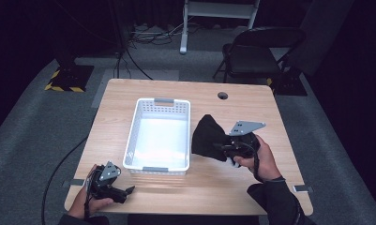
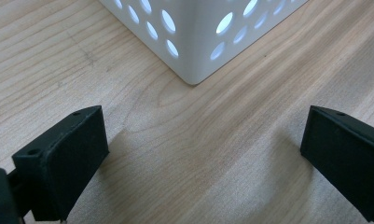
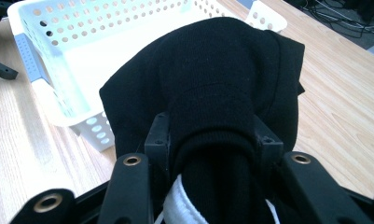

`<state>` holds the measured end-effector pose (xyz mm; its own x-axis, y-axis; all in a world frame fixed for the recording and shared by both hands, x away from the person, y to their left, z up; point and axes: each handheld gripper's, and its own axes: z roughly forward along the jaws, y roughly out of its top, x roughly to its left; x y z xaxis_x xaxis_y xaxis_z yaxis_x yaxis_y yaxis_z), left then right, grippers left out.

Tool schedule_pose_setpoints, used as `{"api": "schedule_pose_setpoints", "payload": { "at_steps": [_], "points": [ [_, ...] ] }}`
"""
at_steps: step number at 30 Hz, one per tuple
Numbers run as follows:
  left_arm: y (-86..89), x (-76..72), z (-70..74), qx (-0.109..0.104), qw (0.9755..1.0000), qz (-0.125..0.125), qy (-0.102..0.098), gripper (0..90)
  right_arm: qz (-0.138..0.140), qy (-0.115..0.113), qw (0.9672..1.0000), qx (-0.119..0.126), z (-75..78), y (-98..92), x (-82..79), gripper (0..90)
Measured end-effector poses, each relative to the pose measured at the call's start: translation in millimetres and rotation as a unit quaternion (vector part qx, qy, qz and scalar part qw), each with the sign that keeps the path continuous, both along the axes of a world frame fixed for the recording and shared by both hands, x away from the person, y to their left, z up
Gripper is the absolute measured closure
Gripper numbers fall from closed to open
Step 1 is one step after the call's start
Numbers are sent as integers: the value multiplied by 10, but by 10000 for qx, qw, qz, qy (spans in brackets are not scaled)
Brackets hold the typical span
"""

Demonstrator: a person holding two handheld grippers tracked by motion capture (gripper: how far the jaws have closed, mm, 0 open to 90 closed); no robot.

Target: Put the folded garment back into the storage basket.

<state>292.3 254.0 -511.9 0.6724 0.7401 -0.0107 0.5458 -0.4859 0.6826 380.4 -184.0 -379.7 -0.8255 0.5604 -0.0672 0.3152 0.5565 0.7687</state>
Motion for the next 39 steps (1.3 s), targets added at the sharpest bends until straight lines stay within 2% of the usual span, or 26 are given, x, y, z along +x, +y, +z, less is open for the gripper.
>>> {"api": "schedule_pose_setpoints", "payload": {
  "at_steps": [16, 30, 39],
  "points": [
    [0, 0, 0, -2, 10000, -1, 2, 6, 231, -27, 9997, 11, 55, 285, 66, 606],
    [0, 0, 0, -1, 10000, -2, 1, 6, 397, -97, 9991, -115, 106, 571, 108, 606],
    [0, 0, 0, -2, 10000, -1, 2, 7, 457, -50, 9989, -136, 64, 686, 133, 606]
  ]
}}
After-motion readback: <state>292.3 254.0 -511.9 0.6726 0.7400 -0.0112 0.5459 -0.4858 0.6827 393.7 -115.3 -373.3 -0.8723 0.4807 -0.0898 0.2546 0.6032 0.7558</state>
